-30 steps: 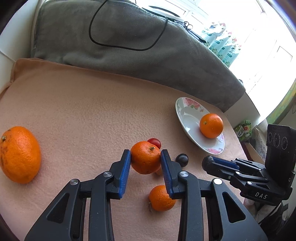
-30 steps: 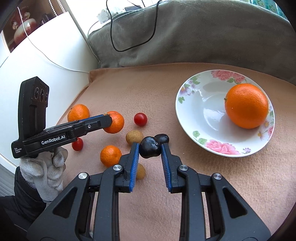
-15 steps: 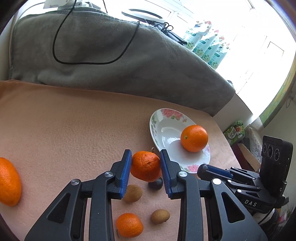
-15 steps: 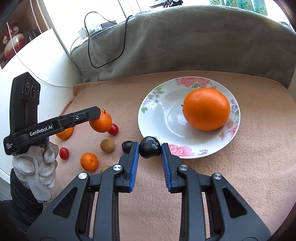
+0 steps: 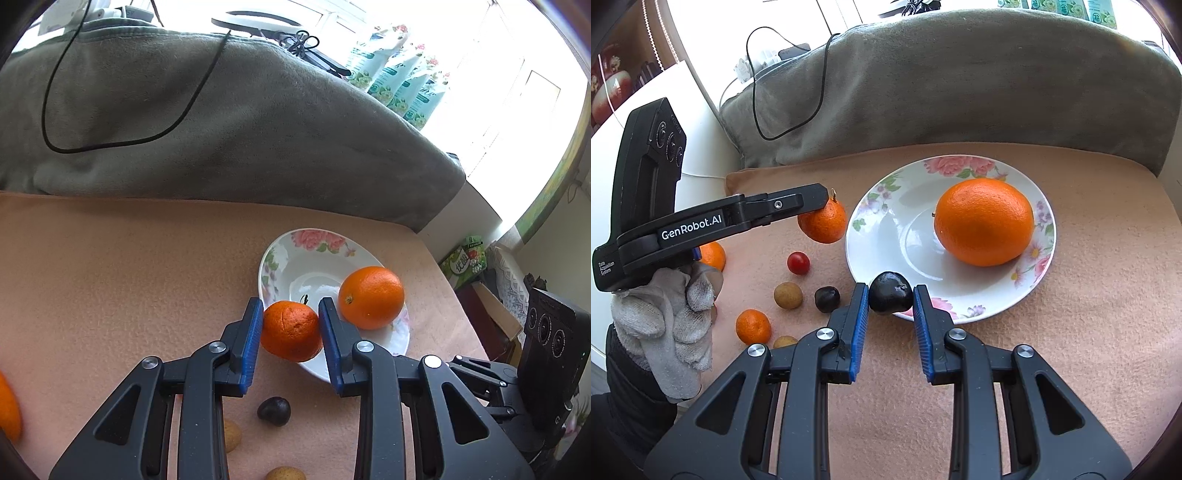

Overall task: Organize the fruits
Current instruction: 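Carry the plum into the plate with the right tool while the left tool places the mandarin there, then withdraw both tools from the plate toward the remaining fruit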

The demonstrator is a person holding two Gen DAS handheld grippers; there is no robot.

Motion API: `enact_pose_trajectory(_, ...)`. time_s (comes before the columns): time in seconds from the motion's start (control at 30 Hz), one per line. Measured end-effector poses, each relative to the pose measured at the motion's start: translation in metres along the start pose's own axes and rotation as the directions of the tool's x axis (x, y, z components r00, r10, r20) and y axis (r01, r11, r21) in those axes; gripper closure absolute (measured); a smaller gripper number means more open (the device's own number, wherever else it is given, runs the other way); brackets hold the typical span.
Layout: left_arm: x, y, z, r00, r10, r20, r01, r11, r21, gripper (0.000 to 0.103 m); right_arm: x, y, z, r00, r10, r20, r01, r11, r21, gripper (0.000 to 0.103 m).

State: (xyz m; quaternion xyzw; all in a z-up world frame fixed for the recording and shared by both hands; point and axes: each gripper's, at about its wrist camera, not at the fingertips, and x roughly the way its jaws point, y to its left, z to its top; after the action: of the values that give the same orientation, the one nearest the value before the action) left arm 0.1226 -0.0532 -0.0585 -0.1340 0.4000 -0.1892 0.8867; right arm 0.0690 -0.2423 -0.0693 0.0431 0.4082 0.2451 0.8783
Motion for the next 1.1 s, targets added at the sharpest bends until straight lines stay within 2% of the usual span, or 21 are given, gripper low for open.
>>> enact_pose_trajectory(0.47, 0.009, -0.007, 0.009, 1.0, 0.002, 0.001, -0.002, 1.0, 0.007, 0.074, 0.007, -0.005, 0.003, 1.0, -0.025, -0.011, 0.025, 1.0, 0.001, 0.077)
enact_pose_trajectory(0.53, 0.007, -0.008, 0.01, 1.0, 0.01, 0.007, -0.01, 1.0, 0.013, 0.071, 0.007, -0.005, 0.004, 1.0, -0.029, -0.003, 0.029, 1.0, 0.004, 0.077)
enact_pose_trajectory(0.6, 0.006, -0.008, 0.009, 1.0, 0.011, 0.009, -0.011, 1.0, 0.014, 0.063, 0.007, -0.005, 0.003, 0.999, -0.035, -0.005, 0.035, 0.999, -0.001, 0.067)
enact_pose_trajectory(0.63, 0.004, -0.007, 0.009, 1.0, 0.01, 0.011, -0.01, 1.0, 0.014, 0.053, 0.007, -0.004, 0.003, 0.999, -0.04, -0.003, 0.04, 0.999, -0.001, 0.051)
enact_pose_trajectory(0.67, 0.003, -0.007, 0.009, 1.0, 0.012, 0.015, -0.013, 1.0, 0.012, 0.048, 0.005, -0.004, 0.002, 0.999, -0.043, 0.007, 0.043, 0.999, -0.002, 0.04)
enact_pose_trajectory(0.7, 0.003, -0.007, 0.01, 1.0, 0.014, 0.018, -0.014, 1.0, 0.009, 0.046, 0.003, -0.003, 0.002, 0.999, -0.043, 0.018, 0.043, 0.999, -0.004, 0.037)
enact_pose_trajectory(0.83, 0.0, -0.004, 0.013, 0.999, 0.019, 0.028, -0.018, 1.0, -0.011, 0.039, -0.001, -0.002, 0.003, 0.999, -0.035, 0.03, 0.034, 0.999, 0.001, 0.035)
enact_pose_trajectory(1.1, -0.016, 0.0, 0.014, 0.998, 0.033, 0.055, -0.032, 0.999, -0.018, 0.039, -0.008, -0.001, 0.002, 0.999, 0.0, 0.046, -0.002, 0.999, 0.032, 0.035)
